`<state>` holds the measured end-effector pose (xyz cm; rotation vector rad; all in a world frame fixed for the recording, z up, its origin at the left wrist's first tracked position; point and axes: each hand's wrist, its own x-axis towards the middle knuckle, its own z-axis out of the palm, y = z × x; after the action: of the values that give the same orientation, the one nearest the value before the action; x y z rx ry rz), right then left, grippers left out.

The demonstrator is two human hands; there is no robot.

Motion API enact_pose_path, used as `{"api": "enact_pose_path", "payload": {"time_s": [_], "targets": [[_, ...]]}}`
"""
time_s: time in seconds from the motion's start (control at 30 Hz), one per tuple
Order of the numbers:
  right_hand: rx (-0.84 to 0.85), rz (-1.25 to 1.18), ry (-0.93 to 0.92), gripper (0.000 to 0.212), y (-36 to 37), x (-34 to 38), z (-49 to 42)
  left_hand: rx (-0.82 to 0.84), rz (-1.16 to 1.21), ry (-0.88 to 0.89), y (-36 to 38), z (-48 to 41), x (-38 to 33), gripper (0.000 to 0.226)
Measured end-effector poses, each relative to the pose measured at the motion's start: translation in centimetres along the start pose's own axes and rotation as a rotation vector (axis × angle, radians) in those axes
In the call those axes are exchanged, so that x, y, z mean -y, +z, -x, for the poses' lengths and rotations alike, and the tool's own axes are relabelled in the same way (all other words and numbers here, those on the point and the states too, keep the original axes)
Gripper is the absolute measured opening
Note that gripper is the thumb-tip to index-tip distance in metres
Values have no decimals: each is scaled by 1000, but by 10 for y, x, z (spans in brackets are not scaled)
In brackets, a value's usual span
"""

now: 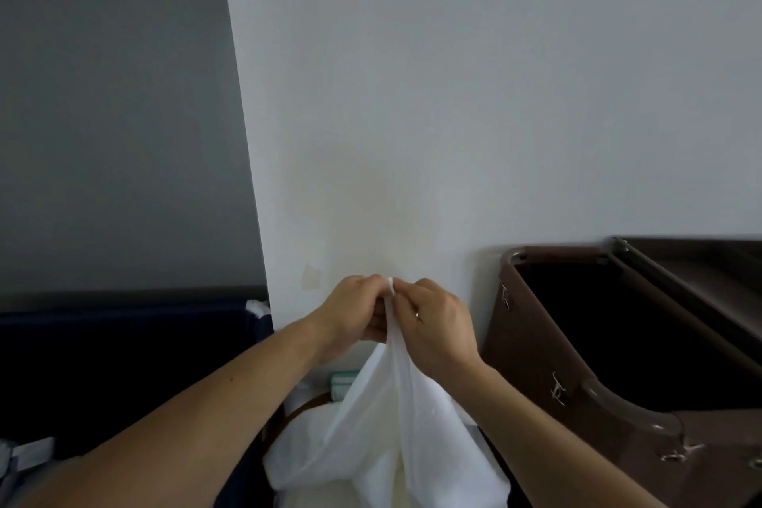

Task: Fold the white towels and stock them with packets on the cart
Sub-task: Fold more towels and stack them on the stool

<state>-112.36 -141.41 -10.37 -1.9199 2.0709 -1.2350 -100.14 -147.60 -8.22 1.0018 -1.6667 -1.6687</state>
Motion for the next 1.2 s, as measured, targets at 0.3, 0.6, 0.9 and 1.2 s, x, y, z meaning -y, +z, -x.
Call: {"api": "enact_pose_path", "payload": {"time_s": [0.3,0.6,0.9,1.2], "targets": [[316,-465,116,48,-15,-13,-10,120,-248,93,-23,13,-1,28],[147,-428,14,30,-21,-18,-17,-120,-302,337,-29,19,-43,30],[-213,-678,-25,26,-34,23,-40,-365,-553,741,-52,12,-96,43],[-167,-355,-155,25,-57,38,-62,-480,-676,850,-50,-1,-129,25]]}}
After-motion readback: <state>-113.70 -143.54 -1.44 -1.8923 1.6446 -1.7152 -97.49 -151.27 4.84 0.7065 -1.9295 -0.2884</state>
